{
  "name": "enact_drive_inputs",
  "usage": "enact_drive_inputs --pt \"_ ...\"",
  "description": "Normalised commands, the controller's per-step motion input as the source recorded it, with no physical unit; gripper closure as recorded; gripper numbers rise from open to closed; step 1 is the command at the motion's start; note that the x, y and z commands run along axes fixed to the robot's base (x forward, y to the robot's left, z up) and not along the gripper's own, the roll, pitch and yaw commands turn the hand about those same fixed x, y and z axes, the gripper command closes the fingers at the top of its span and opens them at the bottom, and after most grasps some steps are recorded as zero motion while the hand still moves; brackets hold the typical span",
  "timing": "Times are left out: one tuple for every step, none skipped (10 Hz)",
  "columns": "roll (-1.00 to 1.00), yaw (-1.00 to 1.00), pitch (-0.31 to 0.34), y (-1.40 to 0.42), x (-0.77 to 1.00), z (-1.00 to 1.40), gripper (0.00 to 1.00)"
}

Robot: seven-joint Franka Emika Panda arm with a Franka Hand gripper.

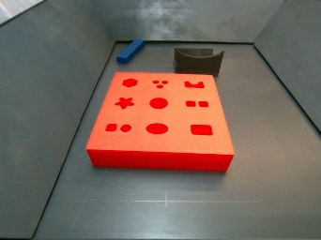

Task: Pick up the rectangle object. Move up. Place the rectangle object on the fixture. Regrasp the rectangle object. Move to above the board. Insert the rectangle object.
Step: Pick up the rectangle object.

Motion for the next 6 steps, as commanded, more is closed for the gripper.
enact_drive_inputs --pt "0.06 0.0 0.0 -0.09 0.0 -0.01 0.0" --pt "0.02 -0.83 -0.024 0.17 -0.39 -0.65 0.0" --pt "0.11 -0.98 0.0 0.04 -0.08 -0.74 0.0" --pt "0.12 -0.89 0.0 0.13 -0.09 -0.82 0.0" --pt "0.06 -0.48 0.007 0.56 -0.25 -0.93 0.0" --pt "0.11 -0.24 0.0 0.71 -0.26 -0.91 0.0"
